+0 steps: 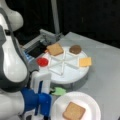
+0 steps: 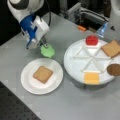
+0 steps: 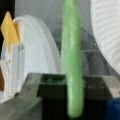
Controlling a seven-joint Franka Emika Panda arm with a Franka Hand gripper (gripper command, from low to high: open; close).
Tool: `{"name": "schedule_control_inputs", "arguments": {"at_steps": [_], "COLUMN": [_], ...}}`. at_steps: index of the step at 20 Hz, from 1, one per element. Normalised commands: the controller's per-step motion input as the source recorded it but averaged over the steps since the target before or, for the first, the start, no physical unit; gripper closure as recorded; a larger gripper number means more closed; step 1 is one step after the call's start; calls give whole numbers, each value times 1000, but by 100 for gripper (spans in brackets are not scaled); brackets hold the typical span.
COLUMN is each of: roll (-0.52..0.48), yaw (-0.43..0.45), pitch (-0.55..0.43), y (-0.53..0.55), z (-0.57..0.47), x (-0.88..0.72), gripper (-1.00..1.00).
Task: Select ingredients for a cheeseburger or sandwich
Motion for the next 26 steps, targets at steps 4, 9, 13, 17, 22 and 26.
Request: {"name": "schedule_control_inputs", "arguments": {"at_steps": [4,9,13,17,22,26], "roll": [181,192,175,170,165,151], "yaw": [268,202,160,135,116,102], "pitch": [50,9,-3,-32,-76,-138], "y": [-205,-164,-190,-228,-233,-213], "z": [-101,-109,-112,-118,-125,-147], "x": [426,419,426,414,403,395], "gripper": [100,100,100,100,100,100]}}
